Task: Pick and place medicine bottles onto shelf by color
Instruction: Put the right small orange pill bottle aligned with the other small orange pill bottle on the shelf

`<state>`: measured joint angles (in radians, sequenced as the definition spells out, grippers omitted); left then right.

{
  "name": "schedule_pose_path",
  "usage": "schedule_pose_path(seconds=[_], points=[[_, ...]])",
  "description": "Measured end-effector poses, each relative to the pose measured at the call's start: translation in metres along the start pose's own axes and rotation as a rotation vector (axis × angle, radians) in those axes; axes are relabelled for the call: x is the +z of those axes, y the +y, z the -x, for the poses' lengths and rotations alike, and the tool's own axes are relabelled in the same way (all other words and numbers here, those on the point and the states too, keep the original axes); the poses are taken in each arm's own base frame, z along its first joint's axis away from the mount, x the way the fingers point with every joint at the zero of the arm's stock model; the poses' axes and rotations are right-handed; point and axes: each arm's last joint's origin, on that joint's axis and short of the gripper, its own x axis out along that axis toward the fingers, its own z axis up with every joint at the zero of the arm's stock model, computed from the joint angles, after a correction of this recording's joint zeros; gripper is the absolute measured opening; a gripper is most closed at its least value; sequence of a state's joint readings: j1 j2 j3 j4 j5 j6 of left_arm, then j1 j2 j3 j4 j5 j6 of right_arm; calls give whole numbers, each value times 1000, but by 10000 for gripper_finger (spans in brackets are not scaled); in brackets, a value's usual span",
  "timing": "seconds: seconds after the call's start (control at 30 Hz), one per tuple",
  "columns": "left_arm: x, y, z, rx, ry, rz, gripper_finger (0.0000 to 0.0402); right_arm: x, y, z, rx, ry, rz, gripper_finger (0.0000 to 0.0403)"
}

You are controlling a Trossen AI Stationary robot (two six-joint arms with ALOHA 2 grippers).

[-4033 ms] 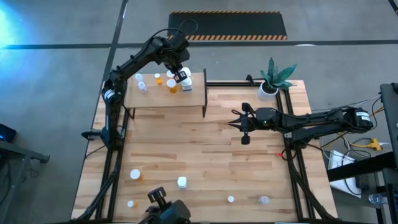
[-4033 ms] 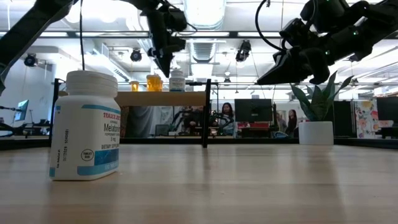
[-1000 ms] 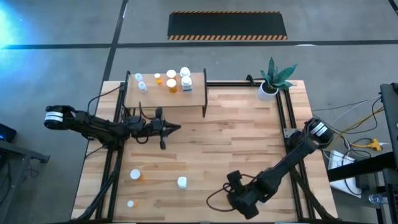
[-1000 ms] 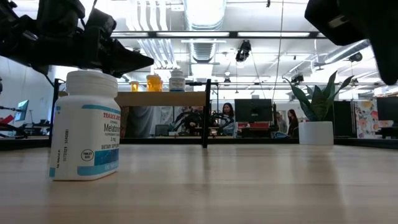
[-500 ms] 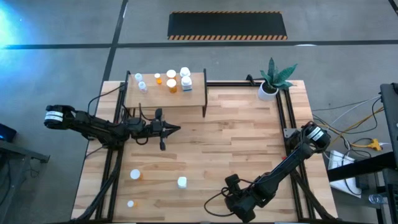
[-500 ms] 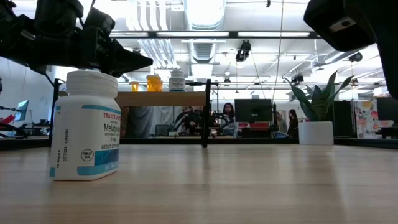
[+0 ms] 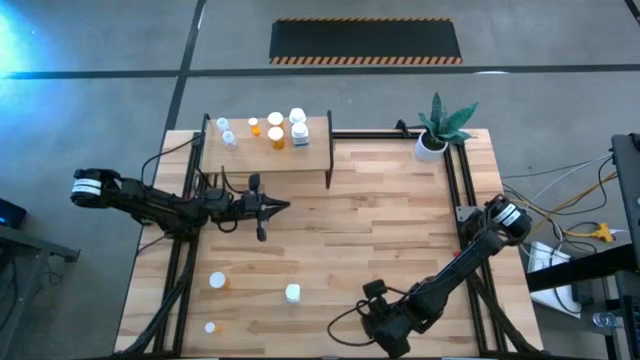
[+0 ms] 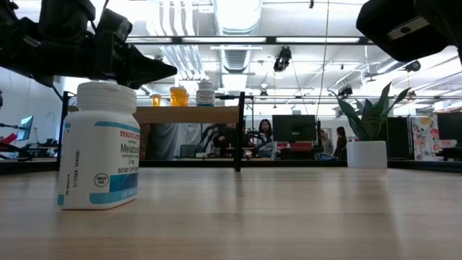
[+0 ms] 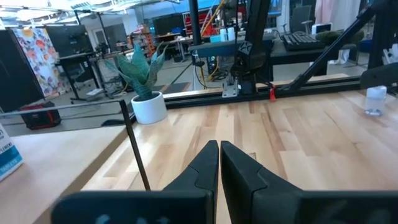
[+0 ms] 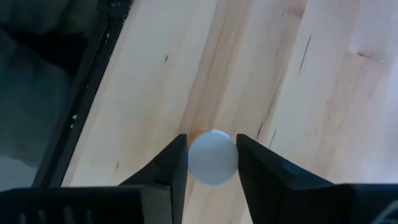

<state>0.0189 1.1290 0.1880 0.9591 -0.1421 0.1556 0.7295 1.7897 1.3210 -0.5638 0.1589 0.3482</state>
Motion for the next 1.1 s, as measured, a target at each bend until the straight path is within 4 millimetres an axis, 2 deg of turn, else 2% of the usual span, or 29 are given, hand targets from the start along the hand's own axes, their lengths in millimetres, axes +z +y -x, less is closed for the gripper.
schedule_pose_path(seconds=[0.13, 0.27, 0.47, 0.63, 0.87, 1.1], points=[[-3, 1, 1, 26, 13, 10, 0, 6, -15, 8, -10, -20, -8, 114], [-8, 2, 5, 71, 39, 6, 0, 17, -42, 21, -33, -58, -1, 116], [-22, 4, 17, 147, 87, 4, 0, 33, -110, 37, -118, -80, -44, 111], [-18, 6, 20, 183, 60, -17, 0, 47, -174, 46, -162, -107, -73, 113], [-13, 7, 23, 207, 32, -33, 0, 55, -262, 35, -182, -118, -123, 112], [-20, 7, 24, 229, 79, -44, 0, 64, -331, 3, -202, -103, -150, 113]])
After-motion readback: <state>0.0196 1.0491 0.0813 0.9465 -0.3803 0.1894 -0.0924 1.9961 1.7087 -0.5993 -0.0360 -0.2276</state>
